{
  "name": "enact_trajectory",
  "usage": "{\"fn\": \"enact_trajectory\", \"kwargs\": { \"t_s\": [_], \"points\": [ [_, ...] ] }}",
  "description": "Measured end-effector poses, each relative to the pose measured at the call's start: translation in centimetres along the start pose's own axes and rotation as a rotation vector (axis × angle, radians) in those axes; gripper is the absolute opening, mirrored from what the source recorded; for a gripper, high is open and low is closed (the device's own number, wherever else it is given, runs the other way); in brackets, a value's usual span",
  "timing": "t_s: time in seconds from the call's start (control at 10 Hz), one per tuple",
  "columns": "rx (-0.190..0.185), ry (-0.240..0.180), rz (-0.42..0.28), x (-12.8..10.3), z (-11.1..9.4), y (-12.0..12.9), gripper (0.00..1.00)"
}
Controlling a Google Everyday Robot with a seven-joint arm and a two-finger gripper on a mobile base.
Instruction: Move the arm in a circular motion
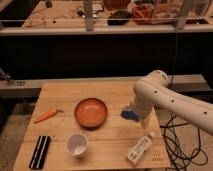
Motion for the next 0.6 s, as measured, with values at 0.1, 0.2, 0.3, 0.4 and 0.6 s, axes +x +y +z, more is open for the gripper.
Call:
{"fn": "enact_trajectory", "kwargs": {
  "t_s": [0.1,0.2,0.3,0.4,0.6],
  "points": [
    [0.000,-0.004,-0.029,-1.0,0.0,-0.9,0.80],
    [0.001,-0.006,-0.061,-2.0,0.0,-2.0,0.80],
    [-0.006,-0.002,-0.093,-2.6,0.0,-3.0,0.80],
    [-0.006,0.001,-0.118,-3.0,0.1,-4.3,0.80],
    [-0.028,0.024,-0.181,-2.6,0.5,-7.6,0.80]
  ]
}}
